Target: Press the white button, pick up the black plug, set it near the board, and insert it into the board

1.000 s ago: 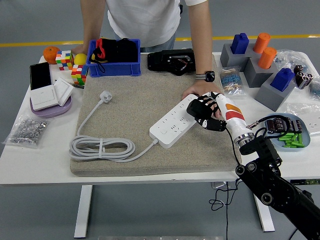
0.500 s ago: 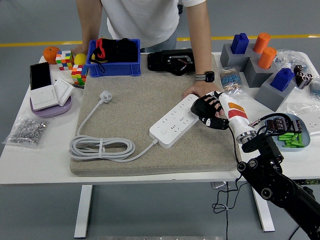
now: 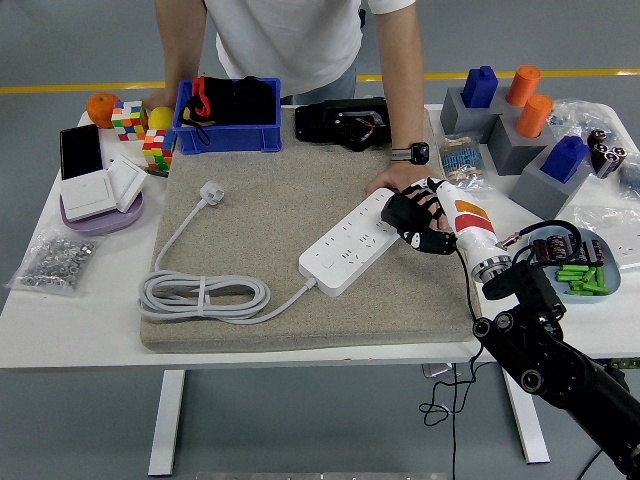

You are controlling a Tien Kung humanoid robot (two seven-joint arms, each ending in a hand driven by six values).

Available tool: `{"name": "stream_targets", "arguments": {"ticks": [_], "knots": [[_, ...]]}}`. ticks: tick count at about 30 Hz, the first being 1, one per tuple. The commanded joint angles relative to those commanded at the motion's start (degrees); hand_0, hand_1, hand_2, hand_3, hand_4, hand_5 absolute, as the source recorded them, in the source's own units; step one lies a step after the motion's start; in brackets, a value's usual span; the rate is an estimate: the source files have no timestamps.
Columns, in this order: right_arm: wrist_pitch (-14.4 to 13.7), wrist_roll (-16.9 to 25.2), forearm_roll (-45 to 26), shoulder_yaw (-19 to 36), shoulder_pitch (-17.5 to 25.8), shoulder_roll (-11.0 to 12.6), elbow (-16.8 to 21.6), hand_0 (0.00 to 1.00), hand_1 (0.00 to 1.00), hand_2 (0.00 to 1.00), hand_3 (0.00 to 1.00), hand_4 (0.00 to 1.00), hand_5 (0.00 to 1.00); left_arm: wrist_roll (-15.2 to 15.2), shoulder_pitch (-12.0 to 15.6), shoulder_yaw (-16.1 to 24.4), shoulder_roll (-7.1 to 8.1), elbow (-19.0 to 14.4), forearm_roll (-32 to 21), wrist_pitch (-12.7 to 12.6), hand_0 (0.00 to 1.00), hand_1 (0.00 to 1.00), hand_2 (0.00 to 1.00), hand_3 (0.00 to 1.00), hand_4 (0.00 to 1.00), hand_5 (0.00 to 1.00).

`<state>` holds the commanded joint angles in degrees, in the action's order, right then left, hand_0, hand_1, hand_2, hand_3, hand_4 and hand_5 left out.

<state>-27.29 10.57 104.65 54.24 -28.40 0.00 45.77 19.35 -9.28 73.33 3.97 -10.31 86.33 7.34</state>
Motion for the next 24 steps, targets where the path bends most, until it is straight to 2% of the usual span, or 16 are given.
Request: {"name": "stream_targets", "arguments": {"ticks": [24], "knots": [[0.25,-2.03,-0.72,-3.03,-1.06,0.0,1.1,0.387,0.348,0.361,0.517,0.797,0.002,0.08,0.12,0.27,0.2,0.0,0.35,0.05,0.684,0.676,0.659,0.686,0.569,0.195]]}}
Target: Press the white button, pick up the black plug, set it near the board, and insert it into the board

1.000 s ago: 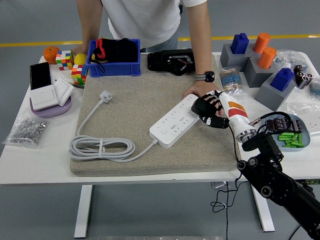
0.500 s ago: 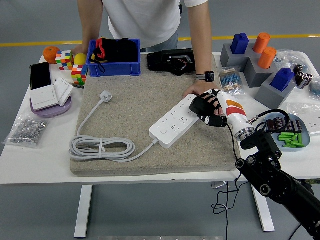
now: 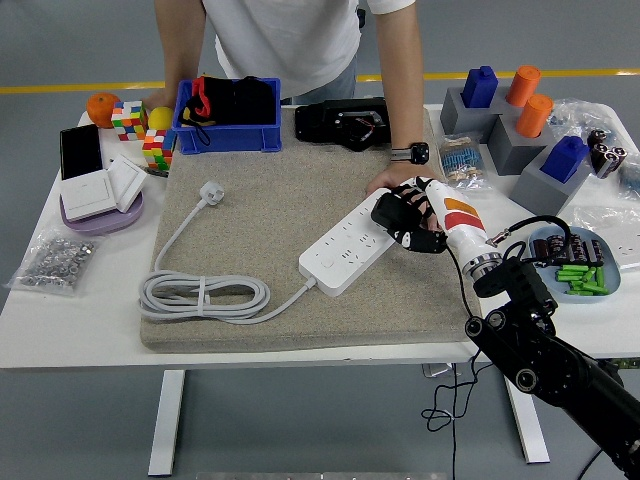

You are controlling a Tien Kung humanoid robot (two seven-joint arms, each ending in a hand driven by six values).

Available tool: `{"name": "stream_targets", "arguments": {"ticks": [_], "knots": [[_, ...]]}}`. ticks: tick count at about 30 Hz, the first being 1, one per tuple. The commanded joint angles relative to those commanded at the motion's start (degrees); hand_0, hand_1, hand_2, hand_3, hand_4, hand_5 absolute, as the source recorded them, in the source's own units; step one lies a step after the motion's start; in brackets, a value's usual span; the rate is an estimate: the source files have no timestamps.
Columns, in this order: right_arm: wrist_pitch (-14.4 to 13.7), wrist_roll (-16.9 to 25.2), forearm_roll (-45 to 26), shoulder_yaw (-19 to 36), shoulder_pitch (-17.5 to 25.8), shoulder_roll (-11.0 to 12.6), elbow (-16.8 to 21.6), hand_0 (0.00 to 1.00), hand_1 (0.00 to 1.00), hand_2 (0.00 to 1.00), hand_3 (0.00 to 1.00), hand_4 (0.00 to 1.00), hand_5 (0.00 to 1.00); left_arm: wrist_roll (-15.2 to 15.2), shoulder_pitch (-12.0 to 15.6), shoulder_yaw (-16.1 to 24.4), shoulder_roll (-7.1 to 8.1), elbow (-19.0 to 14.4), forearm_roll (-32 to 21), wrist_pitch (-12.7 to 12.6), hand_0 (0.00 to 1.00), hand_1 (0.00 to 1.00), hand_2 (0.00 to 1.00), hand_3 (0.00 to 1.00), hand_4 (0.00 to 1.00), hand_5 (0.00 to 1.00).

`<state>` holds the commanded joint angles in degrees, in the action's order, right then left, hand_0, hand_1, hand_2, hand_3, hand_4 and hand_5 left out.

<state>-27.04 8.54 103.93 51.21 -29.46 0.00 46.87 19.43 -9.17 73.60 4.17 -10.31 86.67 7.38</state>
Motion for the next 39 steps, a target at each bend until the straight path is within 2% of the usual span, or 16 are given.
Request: {"name": "stream_targets", "arguments": {"ticks": [29,30,35,36,39], "knots": [[0.26,-1.38,0.51,-0.41,0.5,0.0,-1.02,0.397,0.351,0.367,0.528,0.804,0.002,0.0,0.03,0.13,-0.01,0.0,-0.07,-0.03,0.684,0.677,0.659,0.687,0.57,0.196],[0.3,-1.42,0.51,-0.43,0.51,0.0,-0.99,0.407,0.385,0.402,0.554,0.808,0.002,0.0,0.02,0.12,-0.01,0.0,-0.06,-0.02,0.684,0.677,0.659,0.687,0.57,0.195],[0.47,-1.56,0.45,-0.53,0.57,0.0,-0.99,0.407,0.385,0.402,0.554,0.808,0.002,-0.02,-0.06,0.05,0.0,0.0,-0.1,-0.02,0.684,0.677,0.659,0.687,0.57,0.195],[0.55,-1.66,0.5,-0.49,0.6,0.0,-1.0,0.417,0.408,0.442,0.566,0.809,0.002,-0.01,-0.06,0.12,0.01,0.0,-0.09,-0.03,0.684,0.677,0.659,0.687,0.57,0.195],[0.7,-1.87,0.49,-0.46,0.69,0.0,-0.91,0.417,0.408,0.442,0.566,0.809,0.002,-0.02,-0.02,0.14,0.02,0.0,-0.09,-0.04,0.684,0.677,0.659,0.687,0.57,0.195]]}}
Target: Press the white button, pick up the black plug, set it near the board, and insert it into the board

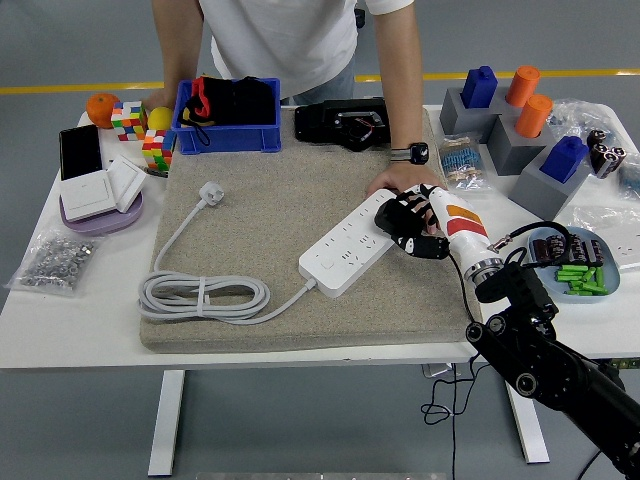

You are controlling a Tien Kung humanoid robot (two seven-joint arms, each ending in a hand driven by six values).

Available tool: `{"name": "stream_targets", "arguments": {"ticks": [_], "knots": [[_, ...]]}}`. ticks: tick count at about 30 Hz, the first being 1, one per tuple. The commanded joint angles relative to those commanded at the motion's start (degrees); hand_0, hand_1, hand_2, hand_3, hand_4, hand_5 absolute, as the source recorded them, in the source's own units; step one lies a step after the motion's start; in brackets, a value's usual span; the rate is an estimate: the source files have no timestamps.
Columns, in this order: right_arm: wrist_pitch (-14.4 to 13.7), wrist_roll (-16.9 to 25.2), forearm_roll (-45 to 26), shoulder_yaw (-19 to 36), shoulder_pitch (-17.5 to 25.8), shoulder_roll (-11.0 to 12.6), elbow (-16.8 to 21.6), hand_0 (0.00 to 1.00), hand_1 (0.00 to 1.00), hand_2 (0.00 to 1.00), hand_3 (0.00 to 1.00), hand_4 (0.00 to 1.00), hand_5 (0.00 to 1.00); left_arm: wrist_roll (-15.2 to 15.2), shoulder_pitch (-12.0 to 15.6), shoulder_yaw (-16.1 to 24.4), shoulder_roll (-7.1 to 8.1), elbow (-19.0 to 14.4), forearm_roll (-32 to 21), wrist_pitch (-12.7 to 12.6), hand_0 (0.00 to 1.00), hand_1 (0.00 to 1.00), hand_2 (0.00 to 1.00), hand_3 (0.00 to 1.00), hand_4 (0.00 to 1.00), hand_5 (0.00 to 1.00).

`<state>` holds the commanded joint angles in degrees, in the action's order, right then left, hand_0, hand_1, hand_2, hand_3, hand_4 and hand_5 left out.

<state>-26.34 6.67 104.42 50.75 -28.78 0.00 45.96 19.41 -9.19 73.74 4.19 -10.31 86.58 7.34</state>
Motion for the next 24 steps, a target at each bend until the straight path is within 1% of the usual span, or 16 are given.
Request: {"name": "stream_targets", "arguments": {"ticks": [2,3,8,9,14,15,20,21,24], "knots": [[0.14,-0.17,-0.04,-0.06,0.02,0.0,0.23,0.417,0.408,0.442,0.566,0.809,0.002,0.01,0.0,0.06,-0.01,0.0,0.09,0.01,0.684,0.677,0.659,0.687,0.57,0.195],[0.2,-0.23,-0.01,-0.08,0.04,0.0,0.3,0.44,0.44,0.469,0.575,0.8,0.002,0.02,0.01,0.08,-0.02,0.0,0.11,0.01,0.684,0.677,0.659,0.687,0.57,0.196],[0.74,-0.86,-0.23,-0.24,0.09,0.0,0.4,0.44,0.44,0.469,0.575,0.8,0.002,0.02,0.03,0.11,-0.06,0.0,0.2,0.01,0.684,0.677,0.659,0.687,0.57,0.196],[0.85,-0.92,-0.31,-0.32,0.14,0.0,0.55,0.462,0.466,0.5,0.588,0.809,0.002,0.04,0.05,0.13,-0.06,0.0,0.16,0.01,0.684,0.677,0.659,0.687,0.568,0.195],[1.34,-1.27,-0.66,-0.5,0.35,0.0,1.12,0.462,0.466,0.5,0.588,0.809,0.002,0.06,0.12,0.13,-0.07,0.0,0.09,0.01,0.684,0.677,0.659,0.687,0.568,0.195],[1.43,-1.31,-0.76,-0.54,0.36,0.0,1.21,0.508,0.532,0.536,0.607,0.908,0.043,0.07,0.12,0.13,-0.07,0.0,0.09,0.01,0.684,0.677,0.659,0.687,0.569,0.195],[1.85,-1.51,-1.52,-0.6,0.43,0.0,2.09,0.508,0.532,0.536,0.607,0.908,0.043,0.12,0.13,0.16,-0.06,0.0,0.1,0.02,0.684,0.677,0.659,0.687,0.569,0.195],[1.91,-1.56,-1.61,-0.56,0.41,0.0,2.27,0.561,0.582,0.565,0.625,0.943,0.07,0.13,0.12,0.18,-0.05,0.0,0.14,0.02,0.684,0.677,0.659,0.687,0.569,0.195],[2.26,-1.86,-1.77,-0.5,0.36,0.0,2.56,0.561,0.582,0.565,0.625,0.943,0.07,0.17,0.13,0.25,-0.03,0.0,0.33,0.06,0.684,0.677,0.659,0.687,0.569,0.195]]}}
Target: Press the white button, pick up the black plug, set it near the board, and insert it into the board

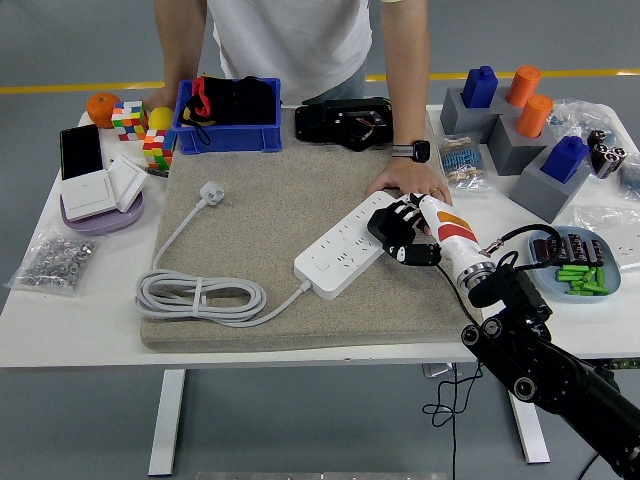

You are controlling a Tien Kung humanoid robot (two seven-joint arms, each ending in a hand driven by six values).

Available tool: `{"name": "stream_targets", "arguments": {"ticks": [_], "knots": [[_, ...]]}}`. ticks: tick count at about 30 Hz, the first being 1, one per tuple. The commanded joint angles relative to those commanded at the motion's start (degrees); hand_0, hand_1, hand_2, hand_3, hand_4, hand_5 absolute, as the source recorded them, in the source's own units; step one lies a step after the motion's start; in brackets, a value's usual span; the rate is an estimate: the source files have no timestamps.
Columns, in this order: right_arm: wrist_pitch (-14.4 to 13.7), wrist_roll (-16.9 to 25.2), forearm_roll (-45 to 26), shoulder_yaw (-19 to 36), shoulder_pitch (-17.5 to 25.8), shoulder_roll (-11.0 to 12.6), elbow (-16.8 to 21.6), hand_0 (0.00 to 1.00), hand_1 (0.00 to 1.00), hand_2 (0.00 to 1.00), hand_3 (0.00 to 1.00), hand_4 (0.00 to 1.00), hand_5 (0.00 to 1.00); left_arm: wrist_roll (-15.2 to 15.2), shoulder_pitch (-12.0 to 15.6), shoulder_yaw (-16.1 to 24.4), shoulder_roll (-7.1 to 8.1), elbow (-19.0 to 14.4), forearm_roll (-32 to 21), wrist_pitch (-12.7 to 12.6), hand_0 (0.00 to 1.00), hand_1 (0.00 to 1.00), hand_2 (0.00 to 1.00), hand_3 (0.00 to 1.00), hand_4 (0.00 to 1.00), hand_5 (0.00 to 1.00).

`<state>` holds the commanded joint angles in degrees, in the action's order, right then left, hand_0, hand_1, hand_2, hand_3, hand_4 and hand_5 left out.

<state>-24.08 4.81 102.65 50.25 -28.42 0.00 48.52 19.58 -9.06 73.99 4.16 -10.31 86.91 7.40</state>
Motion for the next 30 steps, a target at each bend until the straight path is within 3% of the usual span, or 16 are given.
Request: {"name": "stream_targets", "arguments": {"ticks": [2,3,14,30], "knots": [[0.2,-0.15,-0.05,0.05,0.03,0.0,0.06,0.561,0.582,0.565,0.625,0.943,0.07,0.03,0.01,0.05,0.01,0.0,0.17,0.02,0.684,0.677,0.659,0.687,0.569,0.195],[0.27,-0.21,-0.08,0.07,0.05,0.0,0.1,0.624,0.63,0.614,0.638,0.979,0.105,0.02,0.02,0.06,0.01,0.0,0.24,0.03,0.684,0.676,0.659,0.687,0.57,0.193],[0.62,-0.47,0.03,0.24,0.24,0.0,0.7,0.629,0.635,0.622,0.643,0.99,0.119,0.06,0.17,0.25,-0.05,0.0,0.47,0.03,0.684,0.677,0.659,0.688,0.57,0.194],[-1.62,0.79,0.66,1.56,-0.33,0.0,-0.5,0.539,0.511,0.516,0.602,0.927,0.081,0.04,0.12,0.49,-0.08,0.0,0.52,-0.02,0.684,0.677,0.659,0.686,0.57,0.191]]}}
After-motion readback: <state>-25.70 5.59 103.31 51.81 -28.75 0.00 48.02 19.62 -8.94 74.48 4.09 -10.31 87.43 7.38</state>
